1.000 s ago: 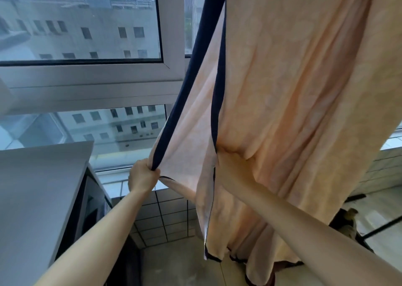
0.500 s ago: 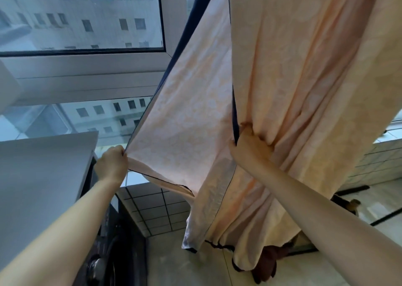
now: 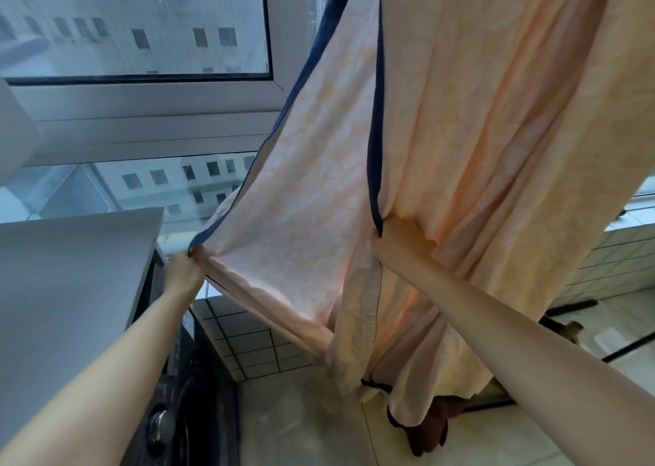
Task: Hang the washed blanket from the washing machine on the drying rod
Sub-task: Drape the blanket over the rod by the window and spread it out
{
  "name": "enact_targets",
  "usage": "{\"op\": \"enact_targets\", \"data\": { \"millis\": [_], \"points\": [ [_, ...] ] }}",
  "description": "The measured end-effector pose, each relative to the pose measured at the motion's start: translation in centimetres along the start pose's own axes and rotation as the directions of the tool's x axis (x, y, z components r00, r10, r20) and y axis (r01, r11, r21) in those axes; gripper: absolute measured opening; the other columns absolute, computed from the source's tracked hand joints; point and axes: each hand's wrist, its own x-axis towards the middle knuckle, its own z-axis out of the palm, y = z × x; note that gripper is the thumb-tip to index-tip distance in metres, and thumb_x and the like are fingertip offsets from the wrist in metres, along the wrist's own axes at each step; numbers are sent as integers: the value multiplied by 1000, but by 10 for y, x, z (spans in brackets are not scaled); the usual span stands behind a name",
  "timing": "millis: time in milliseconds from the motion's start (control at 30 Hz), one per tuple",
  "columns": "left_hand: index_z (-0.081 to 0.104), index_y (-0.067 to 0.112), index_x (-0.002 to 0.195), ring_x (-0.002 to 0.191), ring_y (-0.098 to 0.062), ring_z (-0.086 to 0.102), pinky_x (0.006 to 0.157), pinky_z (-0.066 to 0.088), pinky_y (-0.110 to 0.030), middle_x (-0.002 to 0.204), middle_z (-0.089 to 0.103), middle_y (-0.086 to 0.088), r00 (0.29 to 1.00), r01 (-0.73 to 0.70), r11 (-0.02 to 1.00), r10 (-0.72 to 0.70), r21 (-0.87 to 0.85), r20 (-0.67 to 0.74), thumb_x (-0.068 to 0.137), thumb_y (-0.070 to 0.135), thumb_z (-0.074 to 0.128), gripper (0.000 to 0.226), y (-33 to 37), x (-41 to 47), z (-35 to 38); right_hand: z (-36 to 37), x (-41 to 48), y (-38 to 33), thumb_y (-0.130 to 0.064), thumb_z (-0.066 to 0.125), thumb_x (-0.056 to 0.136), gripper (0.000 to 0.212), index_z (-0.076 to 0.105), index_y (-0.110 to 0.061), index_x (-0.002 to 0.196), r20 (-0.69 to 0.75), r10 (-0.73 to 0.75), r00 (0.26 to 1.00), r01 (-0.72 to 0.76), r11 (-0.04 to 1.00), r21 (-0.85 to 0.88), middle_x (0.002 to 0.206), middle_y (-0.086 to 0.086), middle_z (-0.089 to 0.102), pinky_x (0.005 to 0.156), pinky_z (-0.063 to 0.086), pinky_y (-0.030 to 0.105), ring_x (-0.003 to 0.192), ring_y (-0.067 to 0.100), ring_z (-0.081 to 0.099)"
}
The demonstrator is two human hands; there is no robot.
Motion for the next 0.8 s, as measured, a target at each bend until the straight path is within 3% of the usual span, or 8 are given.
{"op": "enact_targets", "data": {
  "millis": [100, 167, 233, 300, 433, 533, 633, 800],
  "points": [
    [64, -1, 111, 100, -36, 58, 83, 41, -34, 116, 63, -20, 943, -295, 936, 317, 193, -98, 95, 7, 41, 28, -11, -3, -12, 3, -4, -2, -34, 41, 97, 28, 56, -19, 115, 29, -10, 1000, 8, 998, 57, 109, 6, 62, 92, 46, 49, 102, 31, 56],
    [65, -1, 106, 95, -38, 59, 76, 41, -35, 105, 64, -22, 951, -278, 939, 299, 202, -78, 97, 12, 43, 27, -15, -3, -9, 7, -10, -5, -36, 40, 97, 29, 55, -18, 114, 43, -10, 999, 8, 998, 63, 107, 5, 60, 92, 47, 49, 101, 31, 56],
    [62, -1, 85, 83, -39, 60, 65, 37, -37, 81, 61, -22, 983, -181, 957, 173, 226, 56, 101, 31, 41, 42, -18, -8, 4, 15, -15, -9, -40, 39, 97, 33, 55, -16, 112, 59, -22, 998, 19, 999, 46, 105, 6, 60, 90, 49, 48, 99, 31, 57],
    [65, 3, 75, 80, -34, 62, 65, 38, -36, 77, 66, -17, 975, -138, 964, 92, 228, 201, 100, 43, 39, 54, -25, -22, 20, 25, -21, -13, -43, 37, 96, 37, 56, -15, 109, 89, -23, 996, 21, 1000, 21, 101, 7, 62, 87, 51, 48, 95, 30, 59],
    [57, 16, 57, 64, -24, 56, 55, 34, -30, 58, 58, -2, 927, -170, 967, 91, 191, 364, 100, 34, 45, 49, -29, -52, 50, 34, -29, -13, -43, 36, 97, 31, 54, -19, 98, 145, -76, 986, 64, 994, 88, 85, 1, 61, 77, 54, 41, 78, 24, 62],
    [66, 5, 74, 71, -28, 61, 57, 36, -28, 74, 68, -12, 900, -169, 967, 72, 193, 430, 99, 30, 49, 39, -22, -54, 62, 33, -34, -12, -35, 38, 100, 31, 53, -16, 81, 195, -137, 971, 116, 987, 112, 70, -2, 53, 49, 39, 25, 58, 16, 53],
    [70, 12, 79, 81, -32, 65, 62, 39, -29, 81, 71, -9, 880, -241, 956, 143, 167, 453, 94, 23, 53, 25, -1, -52, 70, 33, -38, -15, -31, 31, 104, 38, 60, -7, 99, 255, -156, 954, 144, 987, 66, 84, 4, 61, 53, 41, 27, 70, 21, 58],
    [73, 23, 86, 87, -13, 64, 72, 49, -27, 91, 73, 8, 798, -381, 917, 263, 115, 542, 92, 19, 56, 18, 40, -58, 86, 37, -41, -10, -18, 33, 102, 31, 56, -1, 112, 316, -125, 940, 129, 992, 10, 101, 13, 62, 61, 43, 29, 82, 28, 57]
  ]
}}
